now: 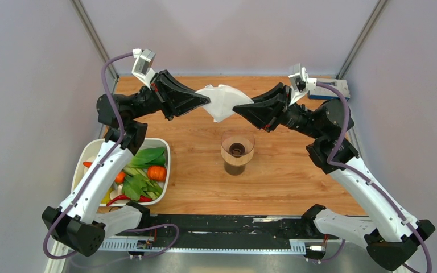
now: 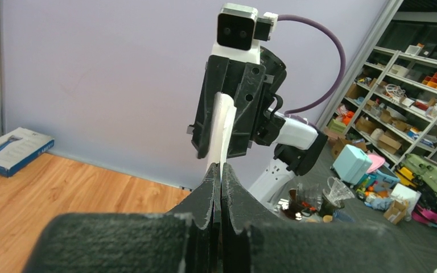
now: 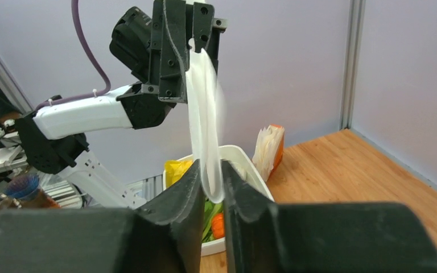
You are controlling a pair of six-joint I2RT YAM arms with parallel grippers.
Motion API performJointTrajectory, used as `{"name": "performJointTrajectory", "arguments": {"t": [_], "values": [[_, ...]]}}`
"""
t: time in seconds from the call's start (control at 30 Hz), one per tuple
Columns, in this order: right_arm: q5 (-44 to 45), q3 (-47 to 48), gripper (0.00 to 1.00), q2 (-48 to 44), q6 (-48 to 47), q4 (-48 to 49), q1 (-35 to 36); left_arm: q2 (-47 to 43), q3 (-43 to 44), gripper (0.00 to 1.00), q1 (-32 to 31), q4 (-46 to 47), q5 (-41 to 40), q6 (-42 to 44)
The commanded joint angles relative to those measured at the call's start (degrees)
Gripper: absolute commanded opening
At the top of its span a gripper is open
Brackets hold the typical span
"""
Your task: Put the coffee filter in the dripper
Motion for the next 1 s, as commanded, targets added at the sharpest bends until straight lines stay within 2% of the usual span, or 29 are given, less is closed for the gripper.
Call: {"name": "performJointTrajectory", "arguments": {"t": [0.0, 0.03, 0.07, 0.2, 0.27, 0.3, 0.37, 0.4, 0.43, 0.47, 0.5, 0.53, 0.63, 0.83, 0.97], "values": [[-2.0, 2.2, 0.08, -0.3, -0.6, 0.3, -0.4, -0.4, -0.6, 0.0, 0.2, 3.0, 1.0, -0.7], [-1.8, 2.1, 0.01, -0.5, -0.9, 0.1, -0.6, -0.5, -0.7, 0.0, 0.2, 2.9, 1.0, -0.6], [-1.4, 2.2, 0.0, -0.6, -1.2, -0.5, -0.7, -0.5, -0.8, 0.0, 0.4, 2.7, 1.0, -0.6], [-1.1, 3.2, 0.0, -0.9, -3.3, -2.4, -1.3, -0.1, -1.0, 0.0, 0.7, 1.6, 1.1, -1.2], [-1.4, 3.8, 0.07, -1.0, -3.9, -2.6, -1.3, -0.3, -1.4, 0.0, 0.8, 1.4, 1.5, -1.3], [-1.6, 4.0, 0.01, -1.0, -4.2, -2.6, -1.3, -0.3, -1.5, 0.0, 0.8, 1.2, 1.6, -1.2], [-2.4, 3.9, 0.0, -1.3, -4.9, -2.6, -1.3, -0.4, -1.5, 0.0, 0.8, 0.5, 1.6, -0.8], [-2.6, 3.8, 0.0, -1.3, -5.0, -2.6, -1.3, -0.5, -1.4, 0.03, 0.8, -0.5, 1.6, -0.3], [-2.9, 3.6, 0.0, -1.4, -5.4, -2.7, -1.3, -0.5, -0.8, 0.15, 0.8, -1.2, 1.6, 0.1], [-3.3, 3.4, 0.0, -1.5, -5.8, -2.9, -1.3, -0.6, -0.5, 0.21, 0.9, -2.9, 1.7, 1.2], [-3.7, 3.2, 0.0, -1.7, -6.2, -3.3, -1.3, -0.7, 0.0, 0.32, 1.0, -3.7, 1.8, 2.5], [-4.1, 3.0, 0.0, -1.9, -6.5, -3.4, -1.3, -1.0, 0.2, 0.35, 1.1, -5.6, 1.6, 3.2], [-4.5, 2.3, 0.0, -2.3, -7.5, -4.3, -1.3, -1.8, 1.0, 0.56, 1.2, -10.0, 1.3, 7.7], [-6.8, 1.5, 0.0, -2.8, -8.7, -5.6, -1.3, -3.4, 1.6, 0.59, 1.2, -13.5, 2.0, 13.1], [-7.8, 1.4, 0.0, -2.6, -8.9, -6.5, -1.3, -3.6, 2.2, 0.59, 1.2, -12.7, 3.6, 13.7]]}}
